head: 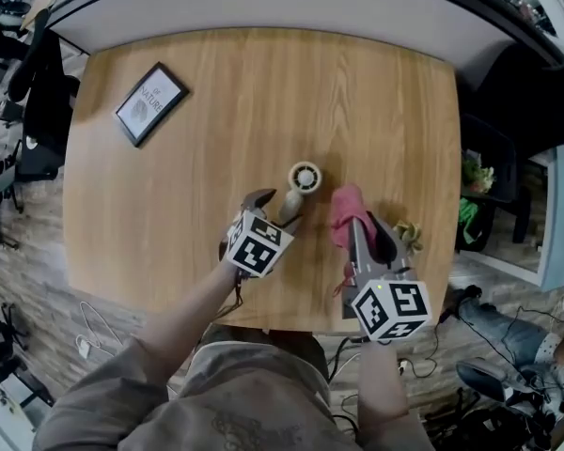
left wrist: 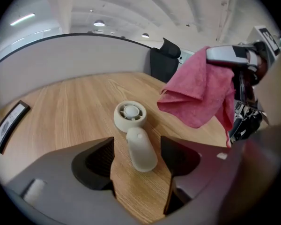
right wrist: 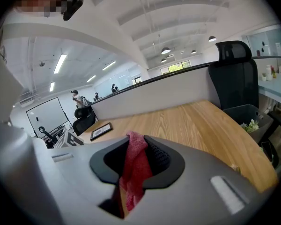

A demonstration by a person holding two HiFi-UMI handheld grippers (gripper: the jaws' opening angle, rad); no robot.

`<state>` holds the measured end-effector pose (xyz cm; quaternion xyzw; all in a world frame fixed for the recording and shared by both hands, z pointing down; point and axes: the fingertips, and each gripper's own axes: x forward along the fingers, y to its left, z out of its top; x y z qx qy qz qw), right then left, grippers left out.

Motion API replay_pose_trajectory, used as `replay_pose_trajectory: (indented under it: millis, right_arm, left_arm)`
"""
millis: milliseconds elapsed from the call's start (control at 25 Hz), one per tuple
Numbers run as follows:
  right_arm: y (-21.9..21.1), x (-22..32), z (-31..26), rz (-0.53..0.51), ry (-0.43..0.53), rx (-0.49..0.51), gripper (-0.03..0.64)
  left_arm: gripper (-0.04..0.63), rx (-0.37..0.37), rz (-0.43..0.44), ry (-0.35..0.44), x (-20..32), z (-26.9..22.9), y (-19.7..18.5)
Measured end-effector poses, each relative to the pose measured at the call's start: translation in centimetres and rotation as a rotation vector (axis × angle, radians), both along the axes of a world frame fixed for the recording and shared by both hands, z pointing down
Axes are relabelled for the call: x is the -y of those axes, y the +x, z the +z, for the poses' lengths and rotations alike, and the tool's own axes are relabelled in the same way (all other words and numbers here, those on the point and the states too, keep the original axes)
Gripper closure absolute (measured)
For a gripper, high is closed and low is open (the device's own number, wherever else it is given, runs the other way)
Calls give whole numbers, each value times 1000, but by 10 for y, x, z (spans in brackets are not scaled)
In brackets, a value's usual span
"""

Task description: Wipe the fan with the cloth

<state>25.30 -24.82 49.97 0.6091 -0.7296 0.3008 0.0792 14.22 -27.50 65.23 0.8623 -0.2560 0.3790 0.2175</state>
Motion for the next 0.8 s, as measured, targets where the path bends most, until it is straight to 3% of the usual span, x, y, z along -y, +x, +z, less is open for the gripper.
replay_pose_trajectory:
  millis: [280,480,800]
  right_arm:
    - [1,9,27,-19,-40,5,545]
    - [3,14,38,-27,-52,2,545]
    - [-6,47,47,-74,-7,-14,545]
  left_arm:
    - [396,53,-17,-81,-5,31,1]
    - [397,43,-7,-60,-5,31,0]
    - [399,-6,163,-26,-15,30,-3]
